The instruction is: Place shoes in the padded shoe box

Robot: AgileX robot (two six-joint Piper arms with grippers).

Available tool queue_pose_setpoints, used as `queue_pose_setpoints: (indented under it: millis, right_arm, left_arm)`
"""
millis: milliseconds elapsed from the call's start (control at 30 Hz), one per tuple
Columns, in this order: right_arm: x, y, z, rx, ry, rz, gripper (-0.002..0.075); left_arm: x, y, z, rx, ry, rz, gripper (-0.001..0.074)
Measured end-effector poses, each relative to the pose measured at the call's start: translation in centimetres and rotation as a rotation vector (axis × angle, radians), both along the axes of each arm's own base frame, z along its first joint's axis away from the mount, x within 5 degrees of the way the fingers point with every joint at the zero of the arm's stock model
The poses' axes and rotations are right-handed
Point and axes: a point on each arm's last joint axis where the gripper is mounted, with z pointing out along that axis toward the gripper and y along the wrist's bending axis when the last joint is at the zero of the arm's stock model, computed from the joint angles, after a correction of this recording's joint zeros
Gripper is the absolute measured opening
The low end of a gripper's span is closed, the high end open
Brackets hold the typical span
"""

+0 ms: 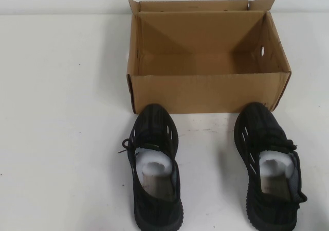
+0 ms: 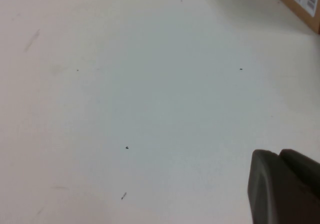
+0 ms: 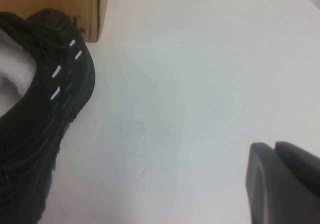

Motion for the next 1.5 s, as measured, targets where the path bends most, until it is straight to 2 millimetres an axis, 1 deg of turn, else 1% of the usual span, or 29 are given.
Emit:
queue_pose_setpoints:
  millis: [233, 533, 700, 800, 900, 1067, 1100, 1233, 1333, 1433, 1500]
  right_arm:
    - [0.0, 0.0, 0.0, 0.0, 0.0, 0.0, -0.0007]
    - [0.0, -0.1, 0.0, -0.045, 0.0, -0.004, -0.0007]
    - [0.1, -0.1, 0.3, -0.015, -0.034, -0.004, -0.0007]
    - [0.1, 0.1, 0.6, 0.075, -0.068, 0.0, -0.0007]
    - [0.2, 0.4, 0.9, 0.244, -0.104, 0.003, -0.0007]
    - [0.3, 0.3, 2.3, 0.523, -0.259, -0.026, -0.0007]
    - [0.3, 0.2, 2.5, 0.555, -0.284, -0.035, -0.0007]
    - [0.2, -0.2, 3.0, 0.644, -0.359, -0.065, -0.0007]
    - [0.2, -0.2, 3.1, 0.648, -0.362, -0.067, -0.0007]
    - [0.2, -0.1, 3.0, 0.727, -0.353, -0.069, -0.0007]
    - [0.2, -0.1, 2.9, 0.745, -0.342, -0.065, -0.0007]
  left_arm:
    - [0.0, 0.0, 0.0, 0.0, 0.0, 0.0, -0.0004]
    - [0.0, 0.0, 0.0, 0.0, 0.0, 0.0, -0.0004]
    - [0.0, 0.0, 0.0, 0.0, 0.0, 0.0, -0.0004]
    - [0.0, 0.0, 0.0, 0.0, 0.0, 0.0, -0.0004]
    - [0.0, 0.0, 0.0, 0.0, 0.0, 0.0, -0.0004]
    - [0.0, 0.0, 0.0, 0.0, 0.0, 0.0, -0.0004]
    - [0.0, 0.0, 0.0, 0.0, 0.0, 0.0, -0.0004]
    - [0.0, 0.0, 0.0, 0.0, 0.0, 0.0, -0.0004]
    - [0.0, 0.0, 0.0, 0.0, 0.0, 0.0, -0.0004]
    - [0.0, 0.0, 0.0, 0.0, 0.0, 0.0, -0.0004]
    - [0.0, 0.0, 0.0, 0.0, 0.0, 0.0, -0.0004]
